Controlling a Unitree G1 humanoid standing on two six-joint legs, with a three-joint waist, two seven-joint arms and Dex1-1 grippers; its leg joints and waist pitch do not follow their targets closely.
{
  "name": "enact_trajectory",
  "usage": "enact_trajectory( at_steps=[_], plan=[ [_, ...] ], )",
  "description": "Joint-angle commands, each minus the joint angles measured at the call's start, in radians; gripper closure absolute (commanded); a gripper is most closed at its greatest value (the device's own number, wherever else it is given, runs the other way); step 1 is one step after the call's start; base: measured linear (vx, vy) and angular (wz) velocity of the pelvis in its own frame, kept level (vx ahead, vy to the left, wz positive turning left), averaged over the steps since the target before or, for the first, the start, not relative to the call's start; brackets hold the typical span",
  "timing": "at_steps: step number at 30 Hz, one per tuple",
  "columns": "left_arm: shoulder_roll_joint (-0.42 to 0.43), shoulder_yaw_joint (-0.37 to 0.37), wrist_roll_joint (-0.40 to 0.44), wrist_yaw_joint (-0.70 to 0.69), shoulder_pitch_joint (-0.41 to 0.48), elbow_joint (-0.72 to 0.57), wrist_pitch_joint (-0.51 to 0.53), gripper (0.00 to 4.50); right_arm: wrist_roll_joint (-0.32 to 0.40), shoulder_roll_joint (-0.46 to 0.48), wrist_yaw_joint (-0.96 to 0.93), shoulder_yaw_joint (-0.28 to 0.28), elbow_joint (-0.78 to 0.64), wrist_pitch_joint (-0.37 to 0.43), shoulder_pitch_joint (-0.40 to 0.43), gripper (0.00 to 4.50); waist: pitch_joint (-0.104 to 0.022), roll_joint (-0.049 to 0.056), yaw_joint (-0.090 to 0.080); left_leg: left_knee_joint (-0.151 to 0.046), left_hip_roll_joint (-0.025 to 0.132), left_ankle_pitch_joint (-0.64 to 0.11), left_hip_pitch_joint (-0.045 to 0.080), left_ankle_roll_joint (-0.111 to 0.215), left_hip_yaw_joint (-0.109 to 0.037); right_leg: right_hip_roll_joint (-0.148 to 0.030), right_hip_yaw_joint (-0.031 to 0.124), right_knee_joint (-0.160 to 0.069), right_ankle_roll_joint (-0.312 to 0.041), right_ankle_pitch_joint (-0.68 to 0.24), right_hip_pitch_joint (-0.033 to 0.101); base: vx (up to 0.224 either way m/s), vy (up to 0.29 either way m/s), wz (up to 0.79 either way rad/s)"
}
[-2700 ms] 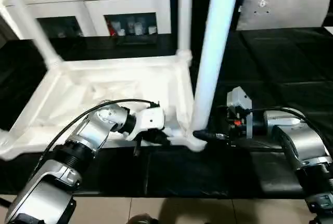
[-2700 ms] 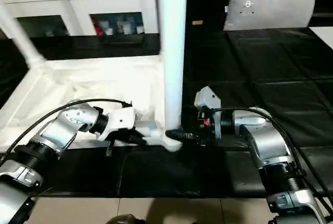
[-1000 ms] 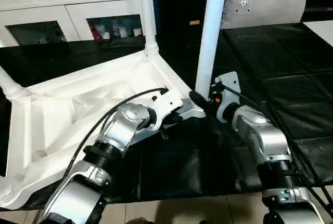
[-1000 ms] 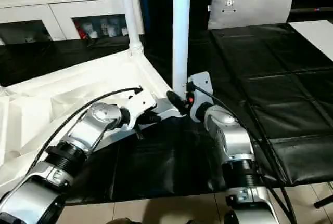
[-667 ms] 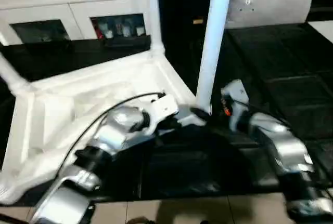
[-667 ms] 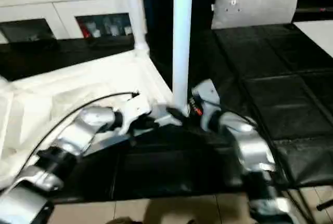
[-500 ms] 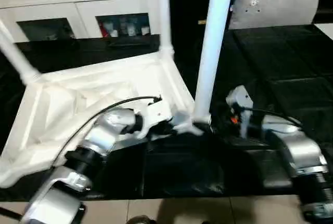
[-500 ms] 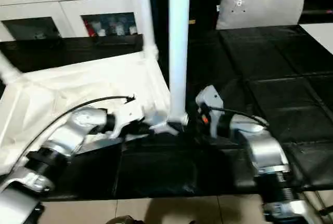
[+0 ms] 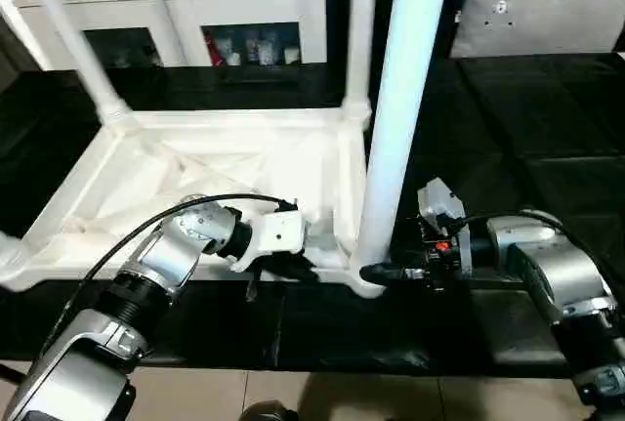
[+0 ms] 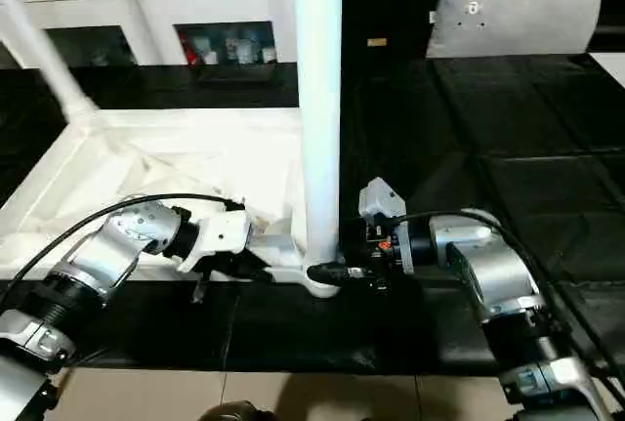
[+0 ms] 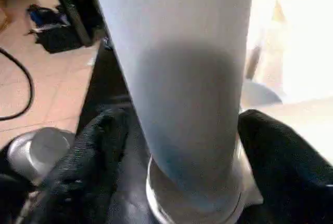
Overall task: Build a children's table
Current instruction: Rotate leg to tighten
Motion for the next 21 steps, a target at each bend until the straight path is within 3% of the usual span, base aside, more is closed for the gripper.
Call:
enact_trajectory(
  at_steps=[1,14,18,21],
  plan=[
    [0.006,-0.021,0.004,-0.026,-0.013,-0.026,-0.027,4.5,0.011,-0.007,0.021,0.01,0.002,0.001,-0.011,1.25,-0.074,-0.014,-0.004,-0.073,0.119,-0.158,0.016,0.075,-0.052,-0.122,0.088,-0.067,-0.114,-0.278,0.049,0.0,0.0,0.0],
    [0.006,-0.022,0.002,-0.03,0.001,-0.025,-0.028,4.5,0.022,-0.004,0.041,0.02,-0.001,0.019,-0.001,2.38,-0.075,-0.012,-0.002,-0.072,0.116,-0.156,0.015,0.071,-0.051,-0.121,0.086,-0.07,-0.11,-0.288,0.051,0.0,0.0,0.0],
    [0.0,-0.006,-0.032,-0.039,0.019,-0.059,0.032,4.5,0.041,0.02,0.008,0.017,-0.035,0.063,0.019,2.47,-0.076,-0.014,-0.002,-0.073,0.12,-0.145,0.013,0.071,-0.053,-0.122,0.088,-0.063,-0.117,-0.264,0.052,0.0,0.0,0.0],
    [-0.031,0.011,-0.03,0.028,0.018,-0.083,0.145,4.5,0.012,0.084,-0.16,0.002,-0.055,0.141,0.015,2.49,-0.072,-0.015,-0.008,-0.075,0.117,-0.147,0.013,0.065,-0.052,-0.122,0.087,-0.067,-0.121,-0.29,0.049,0.0,0.0,0.0]
  ],
)
